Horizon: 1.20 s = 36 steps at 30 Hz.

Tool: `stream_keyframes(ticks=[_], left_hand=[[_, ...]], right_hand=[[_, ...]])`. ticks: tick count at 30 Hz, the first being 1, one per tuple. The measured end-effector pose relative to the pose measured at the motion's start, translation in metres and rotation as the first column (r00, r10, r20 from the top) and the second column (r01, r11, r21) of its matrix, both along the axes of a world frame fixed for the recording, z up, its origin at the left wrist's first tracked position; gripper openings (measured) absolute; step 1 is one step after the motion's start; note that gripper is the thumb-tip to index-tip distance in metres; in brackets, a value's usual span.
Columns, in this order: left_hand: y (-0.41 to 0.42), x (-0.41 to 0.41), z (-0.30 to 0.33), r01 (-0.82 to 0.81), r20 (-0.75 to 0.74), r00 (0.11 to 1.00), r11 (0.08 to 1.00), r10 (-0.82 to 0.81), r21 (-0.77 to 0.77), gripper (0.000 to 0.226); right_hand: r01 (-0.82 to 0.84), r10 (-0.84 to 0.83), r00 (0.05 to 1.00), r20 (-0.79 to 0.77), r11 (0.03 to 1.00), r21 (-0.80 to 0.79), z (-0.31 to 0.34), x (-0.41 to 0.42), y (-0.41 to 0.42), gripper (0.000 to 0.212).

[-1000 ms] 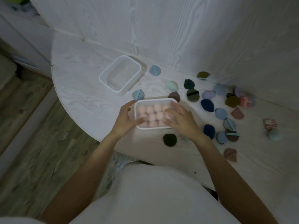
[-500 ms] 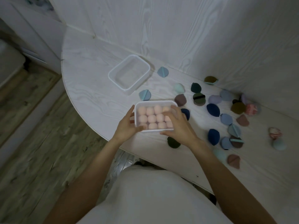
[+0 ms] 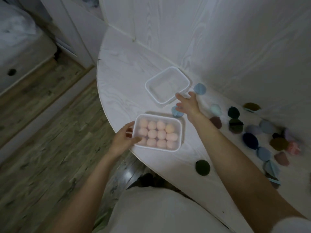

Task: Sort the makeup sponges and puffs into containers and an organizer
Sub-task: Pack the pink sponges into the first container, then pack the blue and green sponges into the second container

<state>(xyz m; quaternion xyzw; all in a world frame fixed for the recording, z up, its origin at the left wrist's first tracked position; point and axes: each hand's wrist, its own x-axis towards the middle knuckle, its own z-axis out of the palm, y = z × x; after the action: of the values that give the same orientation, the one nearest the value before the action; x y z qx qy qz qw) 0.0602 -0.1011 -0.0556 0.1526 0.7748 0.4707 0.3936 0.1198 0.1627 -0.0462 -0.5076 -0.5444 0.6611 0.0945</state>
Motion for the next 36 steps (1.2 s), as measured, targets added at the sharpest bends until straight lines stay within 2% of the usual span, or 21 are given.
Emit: stream_keyframes(ticks=[4, 6, 10, 14, 16, 20, 23, 25, 28, 32, 36], left_hand=[[-0.004, -0.009, -0.002, 0.03, 0.118, 0.992, 0.997, -0.038, 0.066, 0.049], [-0.004, -0.014, -0.003, -0.004, 0.143, 0.99, 0.998, -0.006, 0.068, 0.048], [0.004, -0.025, -0.005, -0.131, 0.151, 0.981, 0.989, 0.12, 0.065, 0.045], [0.025, -0.036, -0.007, -0.303, 0.117, 0.949, 0.95, 0.294, 0.077, 0.044], [0.043, -0.04, -0.005, -0.36, 0.102, 0.931, 0.929, 0.352, 0.088, 0.046], [0.085, -0.044, -0.005, -0.407, 0.116, 0.912, 0.905, 0.394, 0.124, 0.043], [0.114, -0.041, 0.001, -0.364, 0.223, 0.917, 0.922, 0.33, 0.132, 0.048], [0.126, -0.034, 0.007, -0.309, 0.231, 0.935, 0.939, 0.27, 0.154, 0.051], [0.124, -0.019, 0.015, -0.193, 0.112, 0.978, 0.967, 0.176, 0.164, 0.045], [0.1, 0.002, 0.017, 0.093, -0.042, 0.995, 0.992, -0.089, 0.085, 0.034], [0.077, 0.022, 0.006, 0.233, -0.163, 0.96, 0.972, -0.23, 0.0, 0.069]], right_hand=[[0.074, -0.084, 0.994, -0.077, 0.99, -0.116, -0.009, -0.03, -0.003, 0.09], [0.12, -0.14, 0.983, -0.118, 0.98, -0.157, -0.014, -0.036, -0.002, 0.092], [0.21, -0.235, 0.955, -0.183, 0.967, -0.148, -0.001, -0.035, 0.002, 0.08], [0.346, -0.377, 0.876, -0.3, 0.926, -0.152, 0.027, 0.0, 0.013, 0.066], [0.353, -0.38, 0.87, -0.315, 0.925, -0.139, 0.04, 0.024, 0.014, 0.064], [0.235, -0.251, 0.93, -0.269, 0.968, -0.09, 0.054, 0.069, 0.0, 0.057], [0.169, -0.173, 0.968, -0.183, 0.985, -0.038, 0.047, 0.095, -0.013, 0.057], [0.119, -0.123, 0.985, -0.123, 0.992, -0.038, 0.041, 0.108, -0.023, 0.062], [0.057, -0.069, 0.992, -0.108, 0.992, -0.109, 0.027, 0.123, -0.04, 0.07], [-0.06, 0.048, 0.994, -0.096, 0.99, -0.128, 0.015, 0.126, -0.062, 0.069], [-0.057, 0.055, 0.998, -0.02, 0.992, -0.108, 0.003, 0.127, -0.078, 0.062]])
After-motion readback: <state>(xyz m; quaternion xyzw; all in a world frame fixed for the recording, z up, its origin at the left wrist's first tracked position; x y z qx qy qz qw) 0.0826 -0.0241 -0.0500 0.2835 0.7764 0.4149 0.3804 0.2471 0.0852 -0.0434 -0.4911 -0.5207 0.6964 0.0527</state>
